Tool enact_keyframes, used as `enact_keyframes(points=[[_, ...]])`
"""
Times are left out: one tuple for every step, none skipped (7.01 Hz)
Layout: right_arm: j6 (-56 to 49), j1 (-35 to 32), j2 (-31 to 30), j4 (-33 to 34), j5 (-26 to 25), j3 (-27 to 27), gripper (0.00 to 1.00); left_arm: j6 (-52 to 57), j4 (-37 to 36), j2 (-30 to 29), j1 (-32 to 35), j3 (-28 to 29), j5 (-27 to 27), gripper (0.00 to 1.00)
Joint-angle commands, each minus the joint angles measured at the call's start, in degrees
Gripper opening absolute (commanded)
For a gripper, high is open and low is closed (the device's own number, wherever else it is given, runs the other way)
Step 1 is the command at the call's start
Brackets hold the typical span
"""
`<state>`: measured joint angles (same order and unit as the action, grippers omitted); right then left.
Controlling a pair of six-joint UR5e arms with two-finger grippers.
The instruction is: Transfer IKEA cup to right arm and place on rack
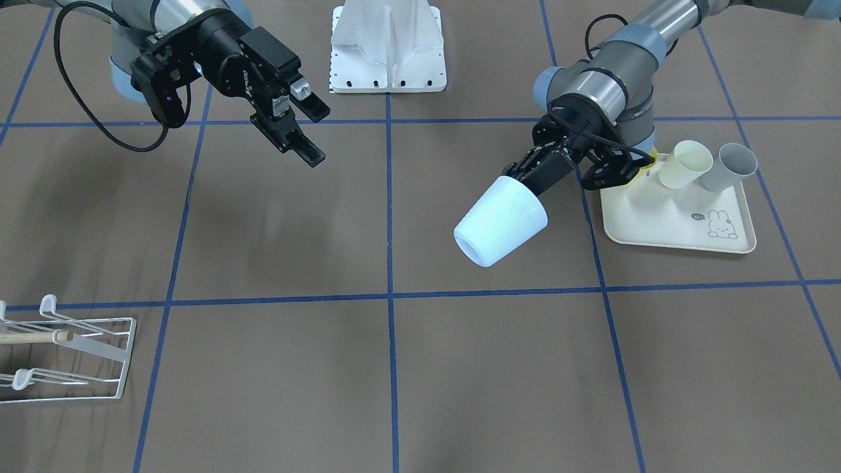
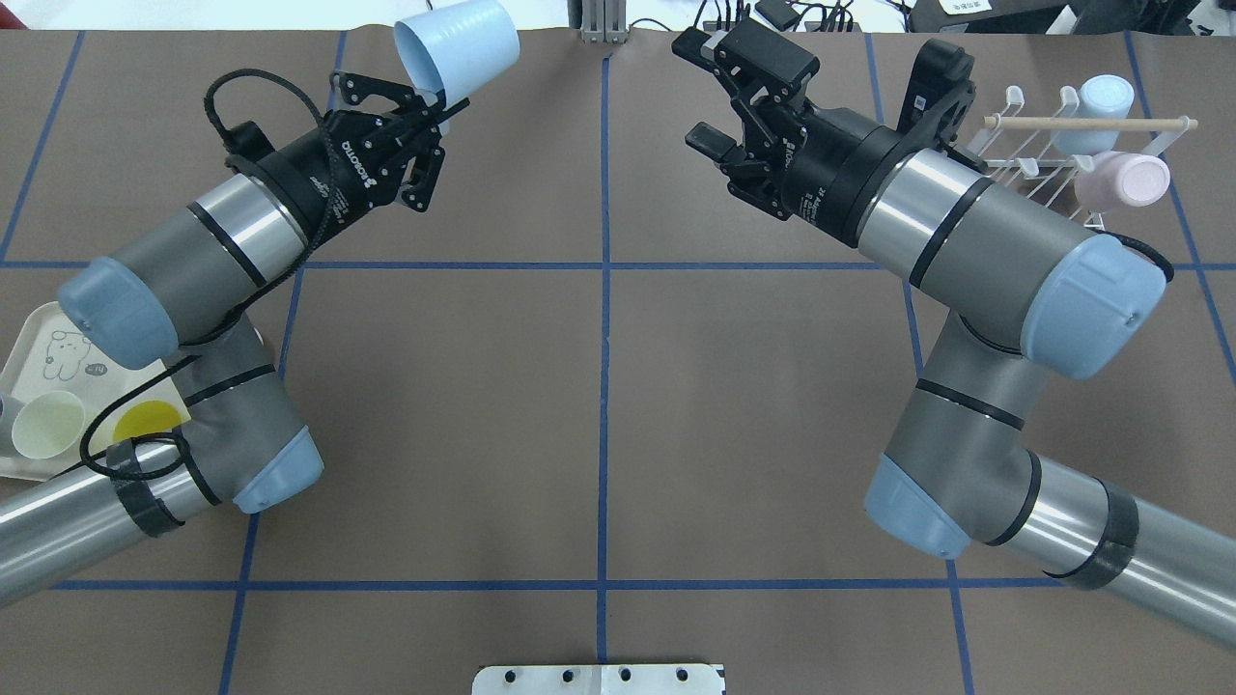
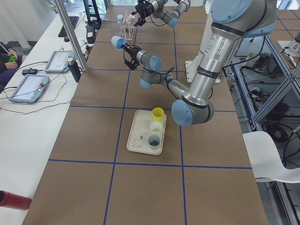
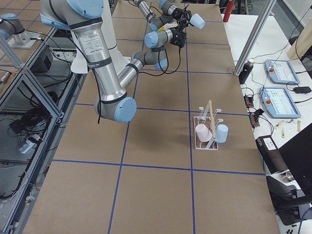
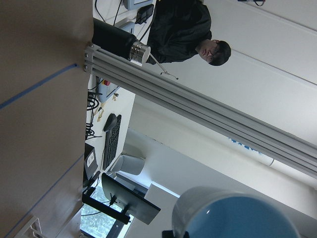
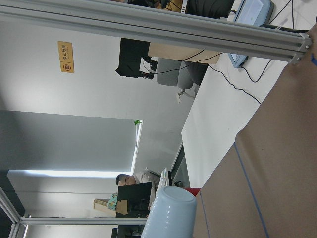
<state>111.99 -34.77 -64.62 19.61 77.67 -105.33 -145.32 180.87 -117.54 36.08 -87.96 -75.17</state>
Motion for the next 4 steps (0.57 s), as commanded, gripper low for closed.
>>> enact_keyframes(points=[[0.1, 1.2, -0.2, -0.4, -0.2, 0.2, 1.0, 0.2, 0.1, -3.0, -2.2, 0.0, 0.0, 0.0], [0.2, 1.3, 0.0, -0.4, -0.2, 1.3, 1.0, 0.2, 0.4, -3.3, -2.2, -0.2, -0.1, 0.0], [0.2, 1.3, 0.0, -0.4, -0.2, 1.4, 1.0, 0.3, 1.9, -3.8, -3.1, -0.1, -0.1, 0.0], [0.2, 1.3, 0.0, -0.4, -0.2, 1.4, 1.0, 0.3, 2.7, -4.5, -3.8, -0.1, 0.0, 0.0]])
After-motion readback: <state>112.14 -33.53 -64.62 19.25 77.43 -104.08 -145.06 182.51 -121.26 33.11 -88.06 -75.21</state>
